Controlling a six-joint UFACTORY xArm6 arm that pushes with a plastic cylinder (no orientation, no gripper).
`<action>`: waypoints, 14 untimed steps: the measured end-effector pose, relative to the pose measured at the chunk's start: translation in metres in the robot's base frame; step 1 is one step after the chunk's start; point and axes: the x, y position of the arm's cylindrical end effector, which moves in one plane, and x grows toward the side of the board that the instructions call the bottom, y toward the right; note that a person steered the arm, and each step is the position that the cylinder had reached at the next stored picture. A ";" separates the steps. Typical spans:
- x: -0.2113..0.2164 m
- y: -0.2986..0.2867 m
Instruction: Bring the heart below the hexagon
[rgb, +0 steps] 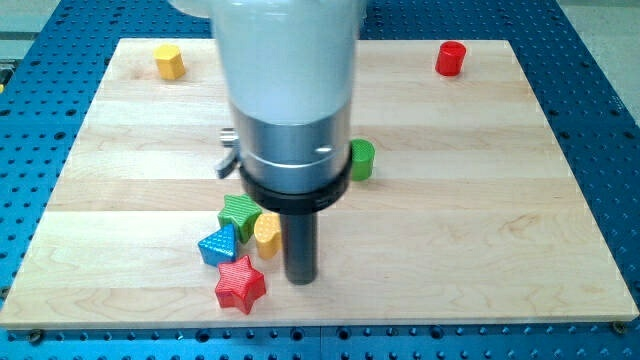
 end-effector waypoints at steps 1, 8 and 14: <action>0.036 0.020; -0.155 -0.045; -0.068 0.009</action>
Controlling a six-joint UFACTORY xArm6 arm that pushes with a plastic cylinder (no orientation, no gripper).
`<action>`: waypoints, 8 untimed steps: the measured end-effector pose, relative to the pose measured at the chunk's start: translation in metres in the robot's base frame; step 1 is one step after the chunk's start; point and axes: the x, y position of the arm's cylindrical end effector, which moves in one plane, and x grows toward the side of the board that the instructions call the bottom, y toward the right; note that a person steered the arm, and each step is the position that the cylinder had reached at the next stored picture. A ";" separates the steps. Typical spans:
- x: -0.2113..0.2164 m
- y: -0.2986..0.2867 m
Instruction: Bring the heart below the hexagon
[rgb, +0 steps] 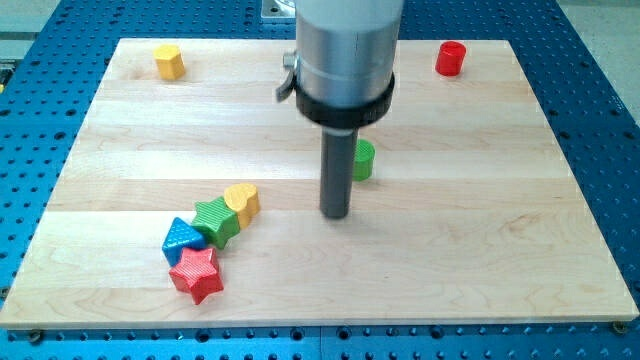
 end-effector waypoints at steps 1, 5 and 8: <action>-0.021 -0.085; -0.021 -0.211; -0.075 -0.276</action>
